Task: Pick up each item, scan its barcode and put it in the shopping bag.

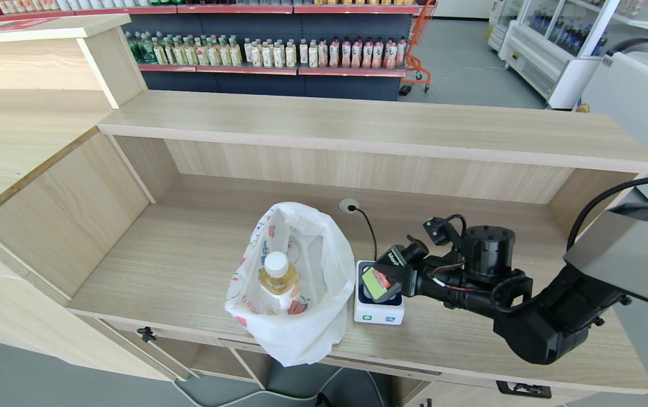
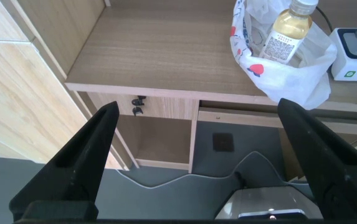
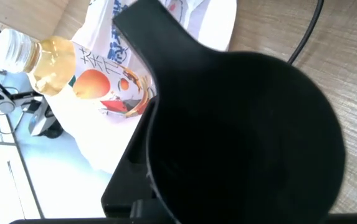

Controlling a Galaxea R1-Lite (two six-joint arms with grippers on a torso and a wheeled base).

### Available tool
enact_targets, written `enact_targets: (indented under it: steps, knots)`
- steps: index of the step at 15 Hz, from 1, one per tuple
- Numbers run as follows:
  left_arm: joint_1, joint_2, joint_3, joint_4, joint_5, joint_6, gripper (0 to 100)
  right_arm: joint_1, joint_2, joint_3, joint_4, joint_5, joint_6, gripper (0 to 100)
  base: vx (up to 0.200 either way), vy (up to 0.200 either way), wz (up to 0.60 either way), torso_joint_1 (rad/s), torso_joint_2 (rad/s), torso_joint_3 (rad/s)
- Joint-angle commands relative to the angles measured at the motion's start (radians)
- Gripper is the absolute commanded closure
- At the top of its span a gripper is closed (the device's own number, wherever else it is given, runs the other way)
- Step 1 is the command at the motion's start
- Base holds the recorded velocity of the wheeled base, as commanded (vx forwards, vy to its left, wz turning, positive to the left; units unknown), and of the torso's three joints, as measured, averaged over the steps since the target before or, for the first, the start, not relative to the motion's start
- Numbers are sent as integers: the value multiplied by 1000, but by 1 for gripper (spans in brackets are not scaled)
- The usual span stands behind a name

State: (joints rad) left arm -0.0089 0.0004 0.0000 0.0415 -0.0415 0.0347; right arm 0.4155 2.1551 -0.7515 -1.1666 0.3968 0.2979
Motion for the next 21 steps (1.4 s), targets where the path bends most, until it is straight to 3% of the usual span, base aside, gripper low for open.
enact_targets:
  steps: [1,21]
  knots:
    - [0,0,0,0,0,1,0,6,15,-6,-2,-3,0,100,0,0,0,0,0,0]
    - [0,0,0,0,0,1,0,3,54,-32,-8,-9,-11,100,0,0,0,0,0,0]
